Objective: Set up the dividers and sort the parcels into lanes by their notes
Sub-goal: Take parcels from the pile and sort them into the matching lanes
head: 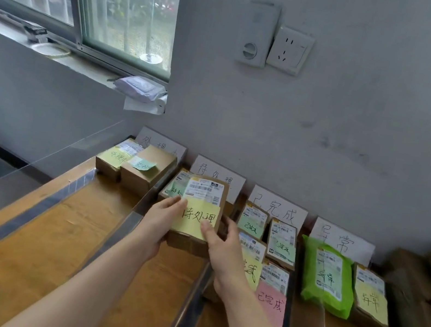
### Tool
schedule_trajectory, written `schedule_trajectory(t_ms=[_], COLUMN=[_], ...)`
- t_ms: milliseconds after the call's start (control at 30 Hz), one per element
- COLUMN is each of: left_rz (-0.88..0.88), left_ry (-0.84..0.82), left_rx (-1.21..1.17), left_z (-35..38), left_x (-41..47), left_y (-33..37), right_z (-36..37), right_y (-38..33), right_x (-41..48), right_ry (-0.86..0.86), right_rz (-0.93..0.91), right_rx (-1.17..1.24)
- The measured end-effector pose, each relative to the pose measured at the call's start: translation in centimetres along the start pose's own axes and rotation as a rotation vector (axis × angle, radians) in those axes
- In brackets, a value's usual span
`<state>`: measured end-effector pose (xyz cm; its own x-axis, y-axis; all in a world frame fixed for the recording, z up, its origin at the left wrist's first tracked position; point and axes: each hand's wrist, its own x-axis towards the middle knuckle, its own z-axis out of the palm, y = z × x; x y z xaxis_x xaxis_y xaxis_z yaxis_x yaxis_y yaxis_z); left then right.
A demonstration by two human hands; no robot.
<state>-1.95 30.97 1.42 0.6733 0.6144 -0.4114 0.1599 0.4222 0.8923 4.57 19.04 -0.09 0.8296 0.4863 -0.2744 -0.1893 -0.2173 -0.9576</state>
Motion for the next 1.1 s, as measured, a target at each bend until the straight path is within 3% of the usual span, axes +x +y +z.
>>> schedule_trajectory(t_ms=[233,400,567,733,900,1100], left_rz=[0.128,0.194,0.268,0.412,0.437,0.488], left_ry=[-0.058,-0.145,-0.245,-0.264,-0.294,-0.313], left_rx=[0.4,0.813,1.078,1.56,1.679,1.703], left_z=[-0.9,-1.3,-0.9,-1.4,-2.1,-2.7], left_x=[7.4,12.9,16.3,18.8,20.2,20.6], left_y=[0.2,-0.1,-0.6,-1.4,-2.6,-3.1], right_z=[4.3,5.7,6.1,6.4,6.8,6.2], right_y=[-0.8,0.2,2.1,4.5,5.7,6.3], right_x=[7.5,12.7,15.6,17.4,18.7,19.2], right_ry=[0.211,0.347,0.423,0.45,0.467,0.468], right_rz=[0.08,0.167,0.273,0.351,0.335,0.274], right_rx=[0.02,-0.037,-0.015,0.036,-0.067,-0.533])
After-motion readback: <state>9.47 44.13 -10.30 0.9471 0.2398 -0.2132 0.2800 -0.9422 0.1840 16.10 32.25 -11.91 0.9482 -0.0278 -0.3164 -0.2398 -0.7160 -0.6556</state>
